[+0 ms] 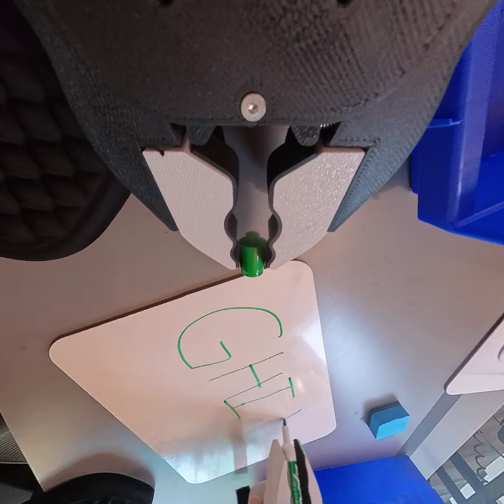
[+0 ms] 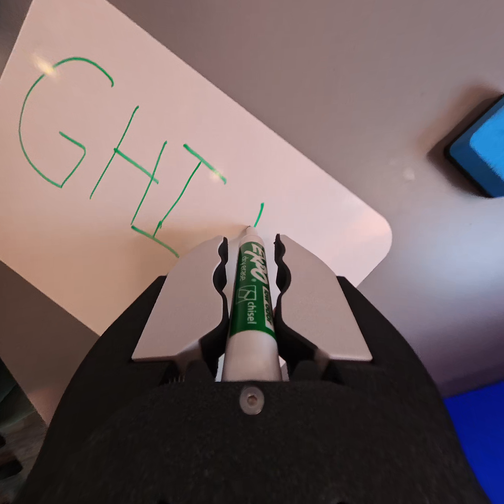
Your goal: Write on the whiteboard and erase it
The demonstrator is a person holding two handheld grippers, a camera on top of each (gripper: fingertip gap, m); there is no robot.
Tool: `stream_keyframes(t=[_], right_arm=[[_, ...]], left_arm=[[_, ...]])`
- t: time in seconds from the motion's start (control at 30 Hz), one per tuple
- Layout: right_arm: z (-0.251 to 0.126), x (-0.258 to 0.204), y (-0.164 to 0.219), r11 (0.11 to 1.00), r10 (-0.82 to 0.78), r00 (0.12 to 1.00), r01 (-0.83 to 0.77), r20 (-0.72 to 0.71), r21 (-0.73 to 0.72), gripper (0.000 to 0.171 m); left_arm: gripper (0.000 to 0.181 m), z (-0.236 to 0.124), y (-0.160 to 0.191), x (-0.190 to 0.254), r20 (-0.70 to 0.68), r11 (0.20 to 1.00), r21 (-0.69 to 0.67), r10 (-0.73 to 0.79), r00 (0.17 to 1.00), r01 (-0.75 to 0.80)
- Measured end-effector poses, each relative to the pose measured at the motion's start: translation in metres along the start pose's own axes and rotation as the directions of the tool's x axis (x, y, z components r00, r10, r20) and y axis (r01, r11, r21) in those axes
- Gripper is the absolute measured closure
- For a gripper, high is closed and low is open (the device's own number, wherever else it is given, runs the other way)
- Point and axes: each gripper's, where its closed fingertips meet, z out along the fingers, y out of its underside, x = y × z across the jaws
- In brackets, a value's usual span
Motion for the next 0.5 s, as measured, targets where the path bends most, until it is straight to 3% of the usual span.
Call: stream_keyframes(t=[0.23, 0.5], right_arm=[[-0.013, -0.028, 0.037, 0.999, 0.039, 0.999, -0.038, 0.025, -0.024, 0.138], [-0.010, -0.039, 0.005, 0.996, -0.002, 0.997, -0.004, 0.073, 0.085, 0.138]], left_arm=[[0.163, 0.000, 0.000, 0.000, 0.002, 1.000, 0.001, -0.001, 1.000, 0.001], [0.163, 0.000, 0.000, 0.000, 0.009, 1.000, -0.002, -0.001, 1.000, 0.001]])
